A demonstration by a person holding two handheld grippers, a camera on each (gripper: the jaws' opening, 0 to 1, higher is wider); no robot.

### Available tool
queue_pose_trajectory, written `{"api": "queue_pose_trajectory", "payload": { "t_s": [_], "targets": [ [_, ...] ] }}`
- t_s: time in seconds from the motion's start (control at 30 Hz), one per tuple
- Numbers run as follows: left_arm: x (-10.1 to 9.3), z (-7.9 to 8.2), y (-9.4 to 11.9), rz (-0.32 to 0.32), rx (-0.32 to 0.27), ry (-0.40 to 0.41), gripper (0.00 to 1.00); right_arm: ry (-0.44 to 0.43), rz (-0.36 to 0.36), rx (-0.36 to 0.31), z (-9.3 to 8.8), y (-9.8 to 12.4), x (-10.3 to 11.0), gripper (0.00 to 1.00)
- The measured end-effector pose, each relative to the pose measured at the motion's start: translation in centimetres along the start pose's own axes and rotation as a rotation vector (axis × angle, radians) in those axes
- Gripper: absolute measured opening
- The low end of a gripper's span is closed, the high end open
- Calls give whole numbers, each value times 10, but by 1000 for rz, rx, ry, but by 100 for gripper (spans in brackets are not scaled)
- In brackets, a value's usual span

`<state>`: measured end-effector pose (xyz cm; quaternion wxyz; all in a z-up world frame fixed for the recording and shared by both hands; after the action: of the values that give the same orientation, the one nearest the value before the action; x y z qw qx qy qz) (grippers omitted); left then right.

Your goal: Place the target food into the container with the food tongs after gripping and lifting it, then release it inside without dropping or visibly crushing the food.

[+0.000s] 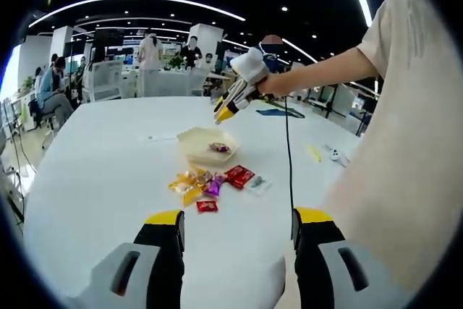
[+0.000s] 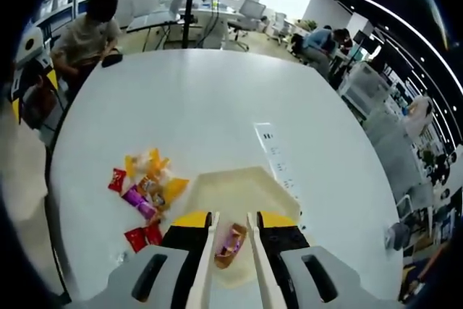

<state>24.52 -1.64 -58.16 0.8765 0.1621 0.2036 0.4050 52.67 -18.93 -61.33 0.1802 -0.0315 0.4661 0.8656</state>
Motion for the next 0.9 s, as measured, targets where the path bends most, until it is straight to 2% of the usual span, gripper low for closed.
{"api": "queue_pose_trajectory", "payload": {
  "t_s": [0.27,0.33,0.43,0.57,0.73,0.9],
  "targets": [
    [-7,1,-2,-21,5,3,60,-8,14,-13,-2,10,21,24],
    [-13,2,-3,-43,13,-15,60,4,13,-22,-2,11,27,24],
    [-11,-3,0,-33,45,-63,61,14,16,-25,-1,10,32,24],
    [-13,-2,7,-21,13,-31,60,16,26,-36,3,13,46,24],
    [-25,-12,9,-33,20,-33,60,34,39,-38,5,18,66,24],
    [-29,-11,10,-27,-1,-25,60,37,54,-38,5,22,82,24]
  ]
}}
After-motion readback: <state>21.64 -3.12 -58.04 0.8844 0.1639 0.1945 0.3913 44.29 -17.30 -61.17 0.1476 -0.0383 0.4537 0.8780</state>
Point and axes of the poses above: the point that each gripper's makers call its tool centre point, and the gripper's own axes: y roughly backward along the fingers, x roughly to its left, z roughly out of its top, the point moved 1 cm from there along y, roughly backward along the fingers, and after that the axes turned 1 degree about z, right-handed, at the moved point
